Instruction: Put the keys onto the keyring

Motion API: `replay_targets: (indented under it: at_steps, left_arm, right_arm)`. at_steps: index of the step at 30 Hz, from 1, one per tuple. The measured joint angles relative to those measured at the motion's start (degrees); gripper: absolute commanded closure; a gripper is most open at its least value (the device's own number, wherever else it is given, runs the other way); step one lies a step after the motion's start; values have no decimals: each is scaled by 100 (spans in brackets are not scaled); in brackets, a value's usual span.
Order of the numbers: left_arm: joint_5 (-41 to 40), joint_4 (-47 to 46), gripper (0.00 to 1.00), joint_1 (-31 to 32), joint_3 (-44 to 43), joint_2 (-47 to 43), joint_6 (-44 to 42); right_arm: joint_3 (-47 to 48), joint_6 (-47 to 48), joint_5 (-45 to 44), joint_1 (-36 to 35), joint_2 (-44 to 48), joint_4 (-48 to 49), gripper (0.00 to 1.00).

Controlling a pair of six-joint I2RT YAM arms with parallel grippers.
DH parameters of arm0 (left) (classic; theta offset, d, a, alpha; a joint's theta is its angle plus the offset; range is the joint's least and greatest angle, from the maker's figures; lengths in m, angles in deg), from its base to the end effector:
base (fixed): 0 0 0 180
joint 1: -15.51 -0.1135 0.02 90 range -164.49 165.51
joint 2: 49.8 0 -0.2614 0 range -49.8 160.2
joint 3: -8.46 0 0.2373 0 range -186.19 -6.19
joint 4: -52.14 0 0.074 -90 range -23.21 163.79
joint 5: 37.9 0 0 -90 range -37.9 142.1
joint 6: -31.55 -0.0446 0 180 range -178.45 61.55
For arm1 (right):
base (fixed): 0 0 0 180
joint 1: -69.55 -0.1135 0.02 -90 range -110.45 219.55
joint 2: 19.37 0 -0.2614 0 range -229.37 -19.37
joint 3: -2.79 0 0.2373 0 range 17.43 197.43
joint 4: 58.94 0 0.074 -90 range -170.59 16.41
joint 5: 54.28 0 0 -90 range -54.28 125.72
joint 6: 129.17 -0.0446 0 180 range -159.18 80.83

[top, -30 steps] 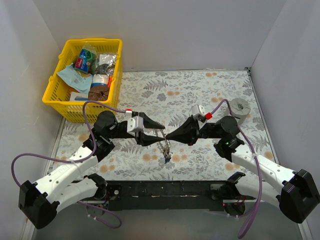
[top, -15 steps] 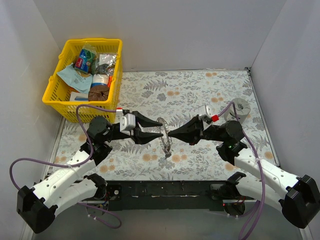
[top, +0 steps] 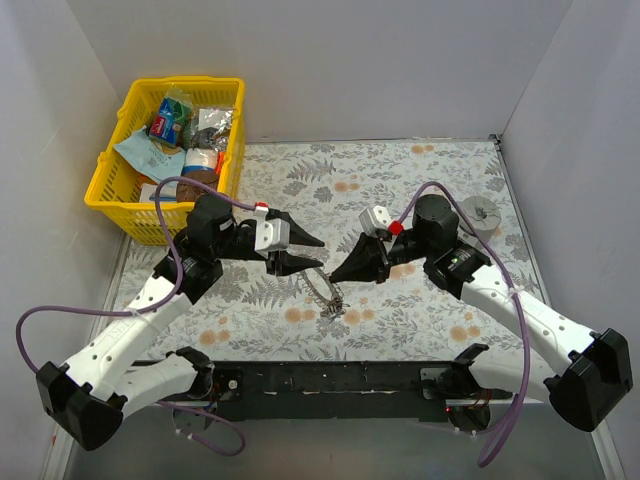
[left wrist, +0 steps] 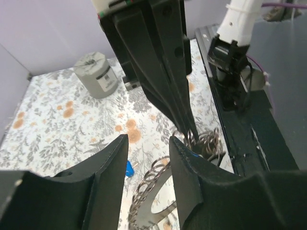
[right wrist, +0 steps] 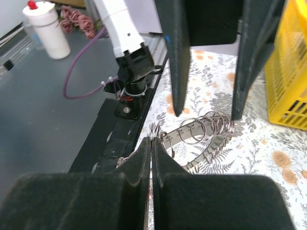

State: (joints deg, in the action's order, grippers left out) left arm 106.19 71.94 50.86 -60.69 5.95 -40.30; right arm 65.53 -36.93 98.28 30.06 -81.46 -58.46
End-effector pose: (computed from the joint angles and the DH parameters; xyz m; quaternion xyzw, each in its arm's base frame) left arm 0.1449 -0.1471 0.3734 0.3989 0.6112 -0.5699 0.3775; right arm 0.1519 0.1765 0.3491 -0.5595 0.4270 0.5394 0.4622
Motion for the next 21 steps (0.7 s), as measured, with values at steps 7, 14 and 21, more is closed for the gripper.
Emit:
replay_targets:
  at_steps: [7, 14, 21]
  left_arm:
    - [1200, 1259, 66, -490, -173, 428, -1043]
    - [2197, 1639, 68, -562, -321, 835, -1475]
    - [2785, 1956, 69, -566, -723, 1475, -1794]
  right_arm:
    - [702, 1283, 793, 37, -374, -1906, 99]
    - [1032, 2079, 1314, 37, -693, -3080, 99]
    - [1064, 2369, 1547, 37, -817, -3477, 99]
